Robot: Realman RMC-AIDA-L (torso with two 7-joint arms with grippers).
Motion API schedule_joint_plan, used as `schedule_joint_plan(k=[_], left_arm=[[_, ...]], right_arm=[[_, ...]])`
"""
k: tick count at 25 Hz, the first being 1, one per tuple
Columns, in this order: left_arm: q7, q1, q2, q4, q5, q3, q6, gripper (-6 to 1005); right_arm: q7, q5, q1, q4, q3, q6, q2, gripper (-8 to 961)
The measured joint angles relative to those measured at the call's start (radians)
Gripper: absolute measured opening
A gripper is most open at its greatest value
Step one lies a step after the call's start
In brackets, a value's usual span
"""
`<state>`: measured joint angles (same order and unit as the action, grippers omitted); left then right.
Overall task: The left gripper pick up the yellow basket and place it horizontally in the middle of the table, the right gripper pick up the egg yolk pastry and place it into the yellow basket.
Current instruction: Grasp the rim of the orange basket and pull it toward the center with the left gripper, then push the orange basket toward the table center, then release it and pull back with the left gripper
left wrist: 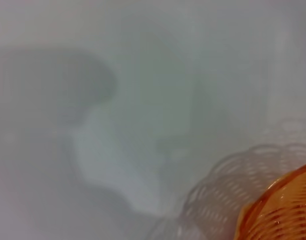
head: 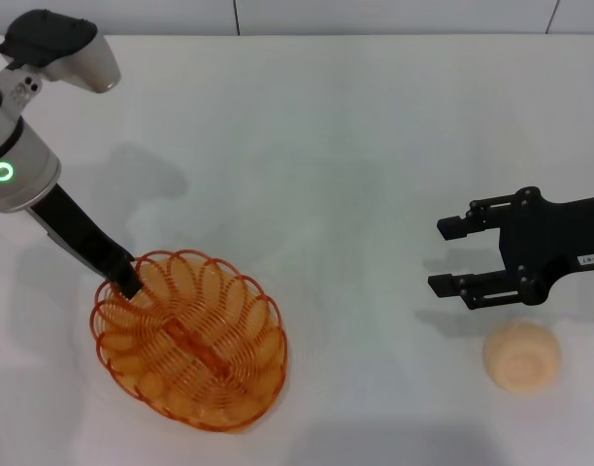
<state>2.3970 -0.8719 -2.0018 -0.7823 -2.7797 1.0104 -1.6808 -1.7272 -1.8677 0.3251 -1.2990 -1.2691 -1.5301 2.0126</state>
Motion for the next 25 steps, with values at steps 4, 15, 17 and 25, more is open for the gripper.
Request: schedule_joint_plan(k=[4,15,17,25], left_arm=[[-0.001,-0.01,0.002,-0.017,0.0,-0.001,-0.016,121],[0.009,-0.019,0.021,-0.073,0.01,-0.206,-0.06,82],[0.015,-0.019,0.022,-0.075,0.021,-0.24,-0.06,81],[0.12,0.008,0.028,-0.067,0.117,-0.276,-0.032,76]], right_arm=[[0.0,0.0,0.0,0.0,0.004,0.0,0.0,667],[0.0,0.001,0.003,-0.002,0.008,0.006,0.0,667],[0.0,0.001,0.003,-0.004,0.009,0.006,0.0,667],[0.0,0.001,0.006,-0.01,0.022,-0.001,-0.001,667]])
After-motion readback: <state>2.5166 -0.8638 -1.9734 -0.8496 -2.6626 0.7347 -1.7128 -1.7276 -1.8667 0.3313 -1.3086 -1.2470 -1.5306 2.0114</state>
